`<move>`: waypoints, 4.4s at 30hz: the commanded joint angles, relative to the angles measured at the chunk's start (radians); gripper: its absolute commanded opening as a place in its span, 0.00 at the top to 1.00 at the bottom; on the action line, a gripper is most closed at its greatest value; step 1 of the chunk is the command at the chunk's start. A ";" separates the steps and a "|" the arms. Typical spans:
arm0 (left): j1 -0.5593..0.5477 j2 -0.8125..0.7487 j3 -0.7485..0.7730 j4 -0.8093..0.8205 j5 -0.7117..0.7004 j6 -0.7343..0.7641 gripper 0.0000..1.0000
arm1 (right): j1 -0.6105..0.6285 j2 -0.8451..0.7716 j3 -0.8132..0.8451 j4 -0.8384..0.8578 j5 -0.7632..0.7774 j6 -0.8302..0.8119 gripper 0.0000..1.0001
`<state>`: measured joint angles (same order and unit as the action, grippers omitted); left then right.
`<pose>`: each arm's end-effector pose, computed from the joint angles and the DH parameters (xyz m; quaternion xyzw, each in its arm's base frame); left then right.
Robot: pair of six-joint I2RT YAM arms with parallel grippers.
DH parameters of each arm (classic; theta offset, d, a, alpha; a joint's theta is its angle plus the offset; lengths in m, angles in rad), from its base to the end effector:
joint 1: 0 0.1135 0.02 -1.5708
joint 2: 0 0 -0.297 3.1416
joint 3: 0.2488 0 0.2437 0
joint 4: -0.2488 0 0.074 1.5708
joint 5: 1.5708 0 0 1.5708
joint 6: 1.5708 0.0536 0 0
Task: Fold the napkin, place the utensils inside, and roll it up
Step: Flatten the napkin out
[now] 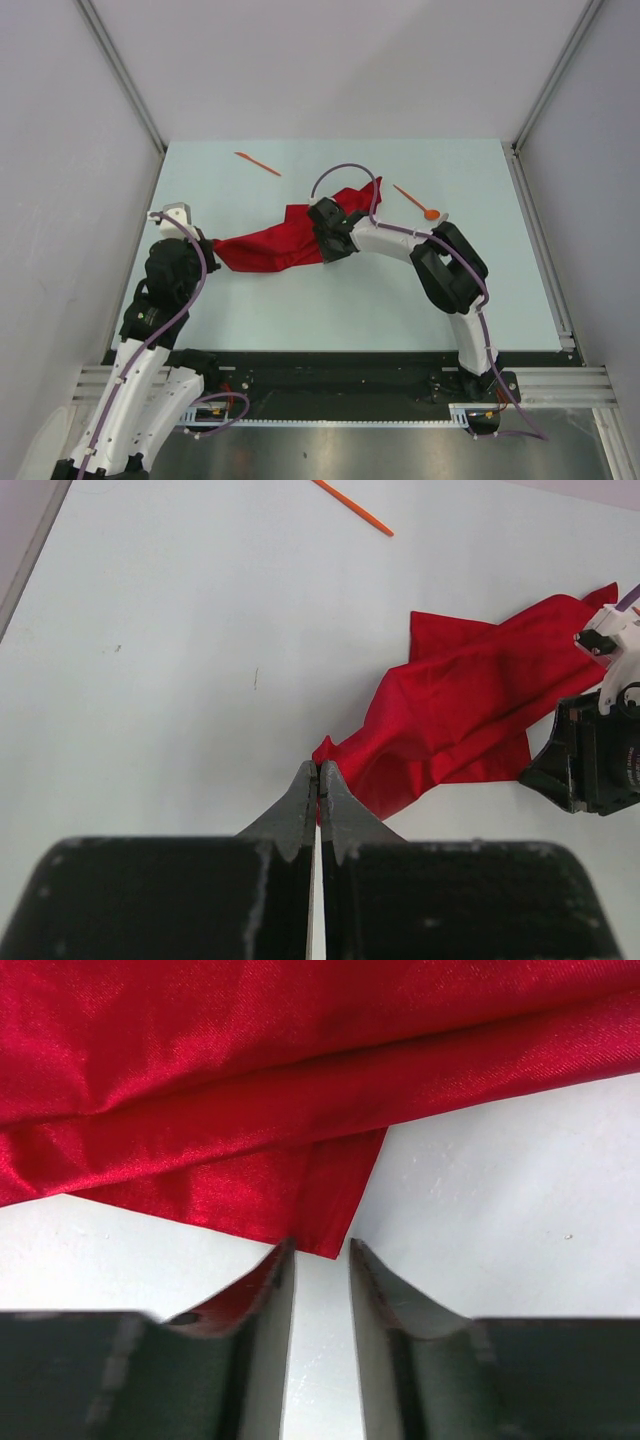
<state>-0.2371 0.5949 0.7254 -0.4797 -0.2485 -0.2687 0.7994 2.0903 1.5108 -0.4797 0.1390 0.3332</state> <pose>0.1185 -0.0151 0.3271 -0.0839 0.8117 -0.0441 0.5764 0.3261 0.3247 0.1814 -0.2058 0.9431 0.0787 0.2491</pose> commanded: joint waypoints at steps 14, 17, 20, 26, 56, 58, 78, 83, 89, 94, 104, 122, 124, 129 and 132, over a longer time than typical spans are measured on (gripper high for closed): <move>0.012 -0.020 -0.011 0.056 0.035 0.011 1.00 | 0.015 0.005 -0.004 0.021 0.056 -0.005 1.00; 0.013 -0.014 -0.006 0.065 0.023 0.003 1.00 | 0.015 -0.093 -0.038 0.036 0.097 -0.010 1.00; 0.018 0.005 0.008 0.082 0.057 -0.033 1.00 | 0.015 -0.234 -0.079 0.039 0.158 -0.020 1.00; 0.019 0.083 0.014 0.217 0.127 -0.153 1.00 | 0.011 -0.501 -0.112 -0.008 0.299 -0.062 1.00; 0.044 0.216 0.761 0.105 0.241 -0.066 1.00 | 0.026 -0.995 0.262 0.062 0.540 -0.451 1.00; 0.044 0.261 0.753 0.115 0.265 -0.078 1.00 | -0.017 -0.948 0.266 0.076 0.518 -0.442 1.00; 0.053 0.327 0.576 0.227 0.192 -0.064 1.00 | -0.299 -0.840 0.132 0.162 0.191 -0.306 1.00; 0.053 0.182 0.566 0.144 0.163 -0.050 1.00 | -0.203 -0.937 0.100 0.150 0.273 -0.330 1.00; 0.053 0.099 0.654 0.012 0.129 -0.010 1.00 | -0.049 -1.048 0.083 0.115 0.421 -0.398 1.00; 0.053 0.051 0.721 -0.042 0.115 -0.013 1.00 | 0.026 -1.098 0.106 0.104 0.436 -0.405 1.00; 0.053 0.186 0.772 0.006 0.085 -0.003 1.00 | -0.049 -0.903 0.192 0.138 0.305 -0.412 1.00; 0.289 0.925 0.535 0.266 0.222 -0.078 1.00 | -0.362 0.015 0.362 0.251 -0.047 -0.275 1.00; 0.289 1.043 0.626 0.277 0.232 -0.073 1.00 | -0.368 0.104 0.510 0.233 -0.041 -0.273 1.00; 0.291 1.259 0.860 0.158 0.206 -0.031 1.00 | -0.373 0.342 0.790 0.116 -0.007 -0.292 1.00; 0.295 1.411 0.954 0.093 0.204 -0.023 1.00 | -0.378 0.405 0.845 0.121 0.008 -0.304 1.00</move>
<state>0.0521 1.8965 1.5414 -0.3271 -0.0483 -0.3126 0.4271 2.4466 2.2440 -0.3492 0.1169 0.0502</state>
